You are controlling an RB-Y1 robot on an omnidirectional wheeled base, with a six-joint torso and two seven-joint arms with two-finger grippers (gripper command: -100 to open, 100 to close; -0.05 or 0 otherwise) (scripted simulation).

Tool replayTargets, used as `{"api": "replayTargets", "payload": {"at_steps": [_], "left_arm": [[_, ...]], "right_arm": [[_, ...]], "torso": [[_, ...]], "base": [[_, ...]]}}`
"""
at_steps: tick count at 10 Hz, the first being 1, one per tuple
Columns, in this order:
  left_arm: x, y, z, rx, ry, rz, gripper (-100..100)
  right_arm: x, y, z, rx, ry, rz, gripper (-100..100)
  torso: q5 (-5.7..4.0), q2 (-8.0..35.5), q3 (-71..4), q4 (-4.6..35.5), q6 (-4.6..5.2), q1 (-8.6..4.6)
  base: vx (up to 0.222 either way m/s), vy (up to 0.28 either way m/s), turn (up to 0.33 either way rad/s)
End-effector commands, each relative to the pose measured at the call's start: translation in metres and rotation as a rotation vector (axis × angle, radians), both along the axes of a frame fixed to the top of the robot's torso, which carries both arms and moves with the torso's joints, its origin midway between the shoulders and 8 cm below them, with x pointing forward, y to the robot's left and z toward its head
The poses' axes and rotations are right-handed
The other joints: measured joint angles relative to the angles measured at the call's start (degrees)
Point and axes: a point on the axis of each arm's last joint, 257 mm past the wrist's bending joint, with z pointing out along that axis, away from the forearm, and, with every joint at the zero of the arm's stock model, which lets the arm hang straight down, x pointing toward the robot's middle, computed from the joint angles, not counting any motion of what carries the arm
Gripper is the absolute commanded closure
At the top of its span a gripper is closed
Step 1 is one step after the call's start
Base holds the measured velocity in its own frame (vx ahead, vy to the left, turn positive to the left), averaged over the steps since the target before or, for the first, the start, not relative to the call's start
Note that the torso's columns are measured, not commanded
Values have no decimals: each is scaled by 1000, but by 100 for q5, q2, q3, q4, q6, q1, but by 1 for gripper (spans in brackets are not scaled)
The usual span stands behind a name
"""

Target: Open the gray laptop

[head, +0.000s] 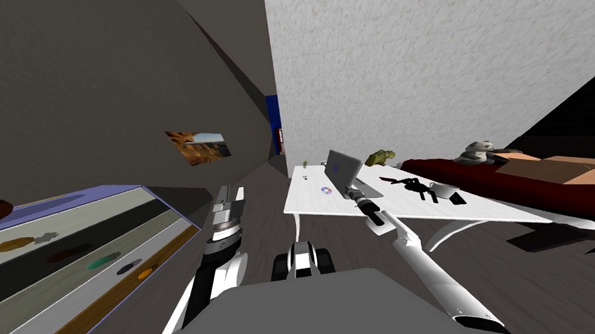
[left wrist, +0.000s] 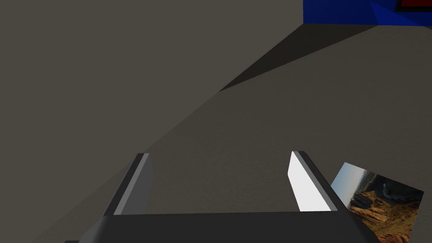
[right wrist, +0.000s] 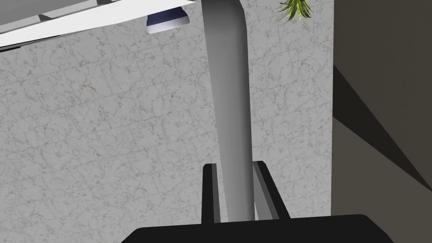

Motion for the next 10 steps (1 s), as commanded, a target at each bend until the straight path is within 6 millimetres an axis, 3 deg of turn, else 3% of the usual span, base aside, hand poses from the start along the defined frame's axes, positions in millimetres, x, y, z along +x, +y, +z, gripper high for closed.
{"api": "replayTargets", "payload": {"at_steps": [1,4,7,10], "left_arm": [[0,0,0,0,0,0,0],[0,0,0,0,0,0,0],[0,0,0,0,0,0,0],[0,0,0,0,0,0,0]], "right_arm": [[-1,1,-17,50,20,43,100],[-10,-4,-38,71,43,57,100],[-10,-8,-38,111,41,88,100],[-21,-17,-59,130,68,85,100]], "torso": [[-17,-2,0,-13,-5,-13],[-22,-35,-19,-25,-13,-11],[-28,-23,-10,-23,8,-39],[-19,-35,-19,-15,-6,-36]], "base": [[56,46,-63],[51,41,-21],[23,30,-11],[55,52,-23]]}}
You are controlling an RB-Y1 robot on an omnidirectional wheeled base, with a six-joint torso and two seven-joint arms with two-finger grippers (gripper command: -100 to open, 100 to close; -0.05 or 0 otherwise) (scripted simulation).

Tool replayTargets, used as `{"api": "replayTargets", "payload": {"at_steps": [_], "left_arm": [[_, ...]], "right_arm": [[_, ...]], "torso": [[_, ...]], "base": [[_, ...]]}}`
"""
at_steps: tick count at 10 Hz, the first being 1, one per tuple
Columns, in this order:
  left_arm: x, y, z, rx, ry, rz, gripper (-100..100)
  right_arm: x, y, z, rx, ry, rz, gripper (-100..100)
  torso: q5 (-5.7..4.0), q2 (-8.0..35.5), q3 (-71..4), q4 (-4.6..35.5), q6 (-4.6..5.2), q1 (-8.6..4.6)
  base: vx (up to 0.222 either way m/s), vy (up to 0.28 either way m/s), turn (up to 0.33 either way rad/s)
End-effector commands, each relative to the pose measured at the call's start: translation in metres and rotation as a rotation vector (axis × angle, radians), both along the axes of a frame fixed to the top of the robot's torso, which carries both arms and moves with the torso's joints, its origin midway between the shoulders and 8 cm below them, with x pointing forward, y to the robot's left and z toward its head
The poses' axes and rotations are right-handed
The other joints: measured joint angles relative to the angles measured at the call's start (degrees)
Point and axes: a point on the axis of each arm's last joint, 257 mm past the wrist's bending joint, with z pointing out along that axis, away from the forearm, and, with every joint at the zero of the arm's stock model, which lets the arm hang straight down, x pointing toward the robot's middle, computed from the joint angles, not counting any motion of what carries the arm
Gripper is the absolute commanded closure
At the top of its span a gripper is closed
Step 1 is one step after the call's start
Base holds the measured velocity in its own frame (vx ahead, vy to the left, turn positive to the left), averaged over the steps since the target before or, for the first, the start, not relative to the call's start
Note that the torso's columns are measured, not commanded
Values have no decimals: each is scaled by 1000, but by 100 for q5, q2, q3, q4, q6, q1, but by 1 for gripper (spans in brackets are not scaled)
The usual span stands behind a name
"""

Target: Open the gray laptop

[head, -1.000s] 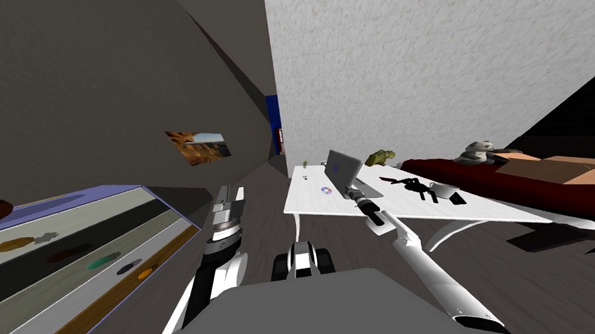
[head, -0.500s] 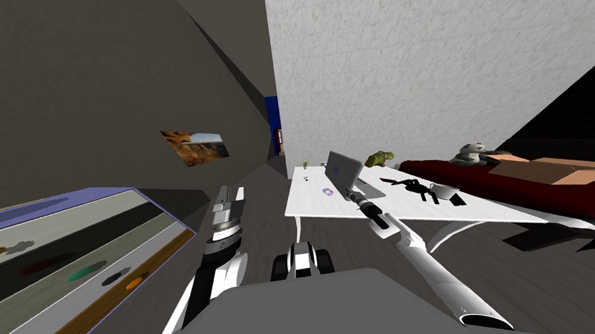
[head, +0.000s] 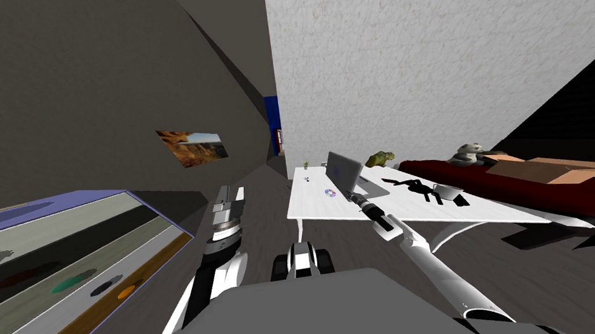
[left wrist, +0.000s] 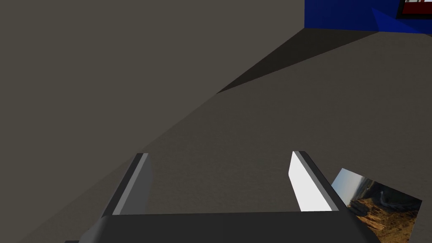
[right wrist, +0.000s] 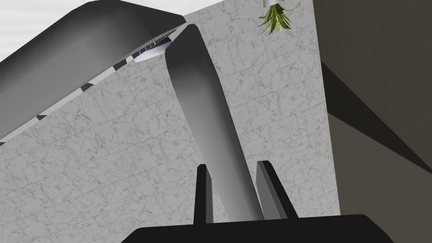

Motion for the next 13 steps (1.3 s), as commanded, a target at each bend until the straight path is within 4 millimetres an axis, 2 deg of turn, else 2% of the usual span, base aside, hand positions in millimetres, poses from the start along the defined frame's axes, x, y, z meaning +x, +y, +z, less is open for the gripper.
{"api": "replayTargets", "payload": {"at_steps": [1,2,4,5,6,8,9,11,13], "left_arm": [[0,0,0,0,0,0,0],[0,0,0,0,0,0,0],[0,0,0,0,0,0,0],[0,0,0,0,0,0,0],[0,0,0,0,0,0,0],[0,0,0,0,0,0,0],[0,0,0,0,0,0,0],[0,0,0,0,0,0,0],[0,0,0,0,0,0,0]], "right_arm": [[-10,-5,-24,14,37,-9,100],[-10,-8,-15,52,20,23,100],[-18,-11,-24,67,25,32,100],[-24,-20,-37,70,51,11,100],[-25,-27,-28,107,33,37,100],[-38,-38,-43,121,55,22,100],[-40,-48,-32,151,39,38,100],[-45,-48,-32,165,26,51,100],[-56,-62,-48,167,58,18,100]], "torso": [[-15,12,8,-5,8,-21],[-20,16,12,-8,21,-31],[0,-8,-4,-4,21,-1],[-8,0,2,-4,11,-16],[-14,10,8,-2,23,-37],[-13,-6,-1,-9,29,-26],[-24,9,8,-8,22,-37],[-7,12,10,3,21,-11],[-16,32,25,9,6,-21]], "base": [[-4,-10,27],[71,60,-67],[63,66,-53],[11,14,30],[76,73,-72],[74,57,-36],[84,72,-64],[70,60,-47],[1,-1,31]]}}
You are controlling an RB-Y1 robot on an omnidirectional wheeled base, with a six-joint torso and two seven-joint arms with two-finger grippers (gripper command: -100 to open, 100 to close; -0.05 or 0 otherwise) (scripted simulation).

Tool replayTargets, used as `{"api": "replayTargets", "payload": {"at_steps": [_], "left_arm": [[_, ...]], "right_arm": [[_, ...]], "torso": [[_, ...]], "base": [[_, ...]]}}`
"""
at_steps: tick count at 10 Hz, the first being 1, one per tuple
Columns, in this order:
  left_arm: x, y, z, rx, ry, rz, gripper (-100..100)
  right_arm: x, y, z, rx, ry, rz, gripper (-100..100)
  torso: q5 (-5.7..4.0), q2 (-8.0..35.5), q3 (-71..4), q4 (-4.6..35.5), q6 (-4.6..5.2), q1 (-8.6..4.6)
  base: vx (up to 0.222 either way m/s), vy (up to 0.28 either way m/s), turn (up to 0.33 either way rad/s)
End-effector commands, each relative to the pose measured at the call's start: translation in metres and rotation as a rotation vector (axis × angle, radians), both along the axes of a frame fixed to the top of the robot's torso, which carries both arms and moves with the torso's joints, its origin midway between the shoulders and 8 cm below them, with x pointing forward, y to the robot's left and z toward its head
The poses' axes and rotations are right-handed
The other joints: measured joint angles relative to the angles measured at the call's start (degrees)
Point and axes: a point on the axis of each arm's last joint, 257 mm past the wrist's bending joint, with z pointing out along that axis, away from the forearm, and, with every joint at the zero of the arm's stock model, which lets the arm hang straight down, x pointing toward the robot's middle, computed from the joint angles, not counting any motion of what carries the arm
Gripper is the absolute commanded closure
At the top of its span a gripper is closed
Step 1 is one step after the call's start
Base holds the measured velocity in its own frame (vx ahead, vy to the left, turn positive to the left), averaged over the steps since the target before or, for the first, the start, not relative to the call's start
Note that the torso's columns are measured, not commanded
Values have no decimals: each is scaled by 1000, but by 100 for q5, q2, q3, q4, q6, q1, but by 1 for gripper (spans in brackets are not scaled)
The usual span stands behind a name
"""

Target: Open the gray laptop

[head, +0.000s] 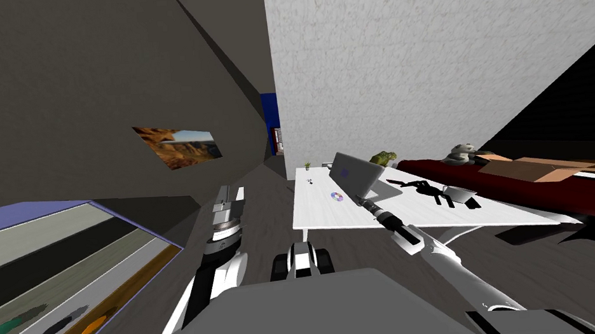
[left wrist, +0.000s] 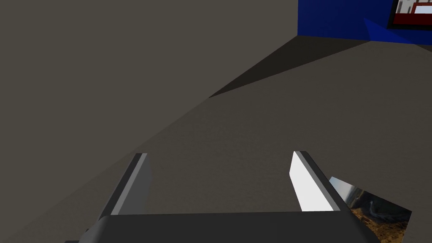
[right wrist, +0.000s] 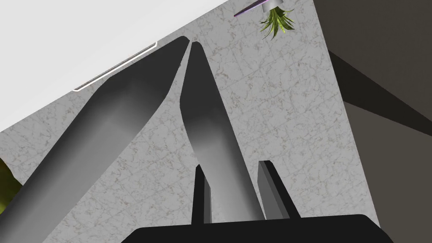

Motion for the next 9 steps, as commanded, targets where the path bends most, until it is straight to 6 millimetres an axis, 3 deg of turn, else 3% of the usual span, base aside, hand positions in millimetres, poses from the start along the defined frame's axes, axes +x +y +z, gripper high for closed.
{"api": "replayTargets", "payload": {"at_steps": [1,4,5,9], "left_arm": [[0,0,0,0,0,0,0],[0,0,0,0,0,0,0],[0,0,0,0,0,0,0],[0,0,0,0,0,0,0]], "right_arm": [[-14,-19,-4,36,14,-9,100],[-31,-32,-17,45,33,-31,100],[-34,-45,1,68,3,-22,100],[-52,-59,-9,75,20,-50,100]], "torso": [[-2,0,0,-4,20,-9],[10,59,30,9,69,2],[1,67,38,9,76,-16],[34,80,39,27,72,30]], "base": [[63,57,-40],[11,26,-55],[11,44,-126],[2,9,-25]]}}
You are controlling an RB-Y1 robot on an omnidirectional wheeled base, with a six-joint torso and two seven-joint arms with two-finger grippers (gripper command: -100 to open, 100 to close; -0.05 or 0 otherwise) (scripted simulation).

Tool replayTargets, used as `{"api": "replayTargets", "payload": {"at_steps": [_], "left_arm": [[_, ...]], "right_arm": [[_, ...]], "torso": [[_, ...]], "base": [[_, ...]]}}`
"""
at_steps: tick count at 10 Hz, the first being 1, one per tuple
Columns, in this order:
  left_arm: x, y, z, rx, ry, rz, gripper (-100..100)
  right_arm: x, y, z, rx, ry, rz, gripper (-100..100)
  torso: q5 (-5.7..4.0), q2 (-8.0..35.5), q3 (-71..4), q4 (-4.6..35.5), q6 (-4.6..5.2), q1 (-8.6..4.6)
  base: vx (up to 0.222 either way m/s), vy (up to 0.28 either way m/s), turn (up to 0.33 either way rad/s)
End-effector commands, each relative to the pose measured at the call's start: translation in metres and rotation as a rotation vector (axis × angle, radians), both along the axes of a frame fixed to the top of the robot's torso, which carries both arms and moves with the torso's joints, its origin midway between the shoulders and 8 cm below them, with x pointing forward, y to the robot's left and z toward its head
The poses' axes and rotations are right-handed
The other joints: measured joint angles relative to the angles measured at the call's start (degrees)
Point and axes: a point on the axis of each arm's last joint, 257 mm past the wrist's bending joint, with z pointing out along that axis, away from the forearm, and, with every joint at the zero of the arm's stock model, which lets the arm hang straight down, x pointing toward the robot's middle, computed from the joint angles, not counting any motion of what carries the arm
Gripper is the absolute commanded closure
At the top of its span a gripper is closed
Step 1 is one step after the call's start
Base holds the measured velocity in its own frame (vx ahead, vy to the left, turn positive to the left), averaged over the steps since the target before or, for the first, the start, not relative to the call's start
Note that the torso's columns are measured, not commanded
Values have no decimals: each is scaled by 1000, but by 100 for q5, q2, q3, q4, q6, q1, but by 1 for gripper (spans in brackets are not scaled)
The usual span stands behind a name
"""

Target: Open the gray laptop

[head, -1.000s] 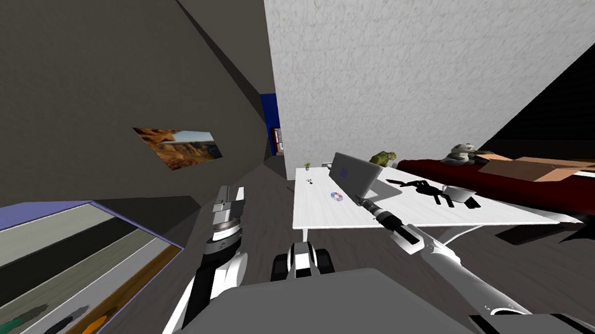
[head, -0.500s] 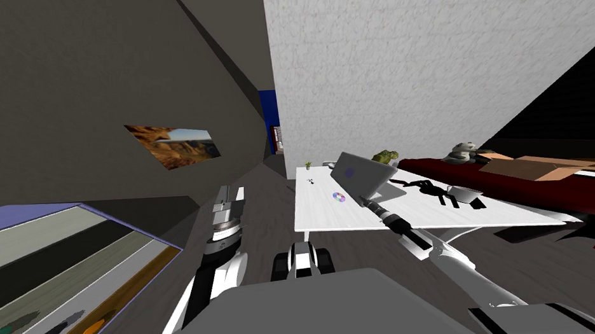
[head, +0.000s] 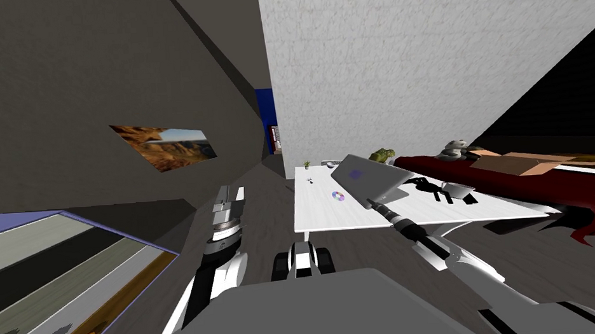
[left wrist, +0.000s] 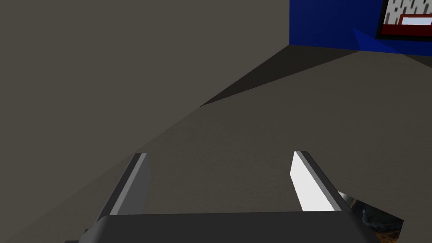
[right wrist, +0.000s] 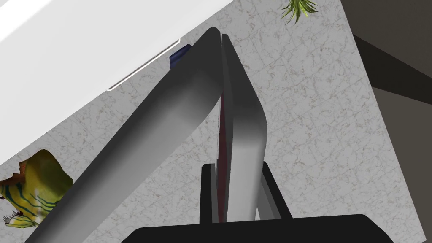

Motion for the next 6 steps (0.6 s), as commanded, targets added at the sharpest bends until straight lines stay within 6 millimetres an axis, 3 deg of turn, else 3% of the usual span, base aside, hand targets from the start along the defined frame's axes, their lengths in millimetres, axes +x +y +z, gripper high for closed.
{"api": "replayTargets", "payload": {"at_steps": [1,4,5,6], "left_arm": [[0,0,0,0,0,0,0],[0,0,0,0,0,0,0],[0,0,0,0,0,0,0],[0,0,0,0,0,0,0]], "right_arm": [[-9,-5,-14,0,28,-18,100],[-9,-5,-14,0,28,-18,100],[-4,-15,5,-1,10,-16,-100],[-4,-25,16,-3,10,-17,-100]], "torso": [[-6,-12,-5,-9,1,3],[4,-7,-5,-8,-1,34],[11,-4,-4,1,-14,32],[28,-7,-6,14,-23,46]], "base": [[-2,-9,26],[2,8,-24],[-1,22,14],[-9,88,22]]}}
